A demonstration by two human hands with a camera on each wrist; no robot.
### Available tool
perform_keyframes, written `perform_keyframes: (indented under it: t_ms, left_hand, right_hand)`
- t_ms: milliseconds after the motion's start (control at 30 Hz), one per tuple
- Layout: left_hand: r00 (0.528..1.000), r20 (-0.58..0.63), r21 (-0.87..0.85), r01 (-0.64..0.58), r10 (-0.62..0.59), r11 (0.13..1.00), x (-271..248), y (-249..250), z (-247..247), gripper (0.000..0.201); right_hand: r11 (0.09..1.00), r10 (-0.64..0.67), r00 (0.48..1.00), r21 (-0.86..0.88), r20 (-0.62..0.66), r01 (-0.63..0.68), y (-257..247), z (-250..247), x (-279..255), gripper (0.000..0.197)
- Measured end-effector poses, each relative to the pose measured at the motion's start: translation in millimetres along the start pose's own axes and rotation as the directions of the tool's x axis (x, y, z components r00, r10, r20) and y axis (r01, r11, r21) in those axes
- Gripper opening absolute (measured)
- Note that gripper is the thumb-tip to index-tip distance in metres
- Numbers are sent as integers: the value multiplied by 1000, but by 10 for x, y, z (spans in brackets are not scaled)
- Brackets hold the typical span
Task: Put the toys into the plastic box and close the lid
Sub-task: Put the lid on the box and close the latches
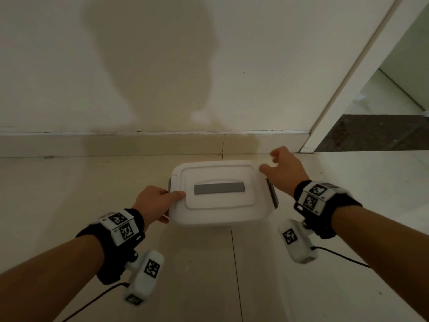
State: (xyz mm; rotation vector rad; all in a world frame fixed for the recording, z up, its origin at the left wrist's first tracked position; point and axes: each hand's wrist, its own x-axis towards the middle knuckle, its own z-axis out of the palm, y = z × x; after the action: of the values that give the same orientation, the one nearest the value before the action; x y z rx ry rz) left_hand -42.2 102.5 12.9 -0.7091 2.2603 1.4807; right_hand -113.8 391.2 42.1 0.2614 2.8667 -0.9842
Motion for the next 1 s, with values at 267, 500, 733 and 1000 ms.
perform_keyframes:
  t_ms: [267, 500, 733, 1000]
  left_hand:
    - [991, -128, 14, -26, 27, 1000, 32, 4, 39, 28]
    - [995, -55, -183, 75, -86, 980, 56, -14, 36, 25]
    - [978, 136, -243, 187, -158, 952, 2, -3, -54, 46]
    - [998, 48, -128, 42, -36, 991, 8, -3, 7, 40]
  right_hand:
    - [912, 371, 827, 1, 424, -410, 315, -91, 7, 79]
    - [934, 296, 791, 11, 536, -357, 320, -111, -34, 59]
    - [953, 257, 829, 12, 497, -303, 300, -147, -45, 47]
    - [981, 193, 878, -84, 438, -174, 201, -131, -26, 35]
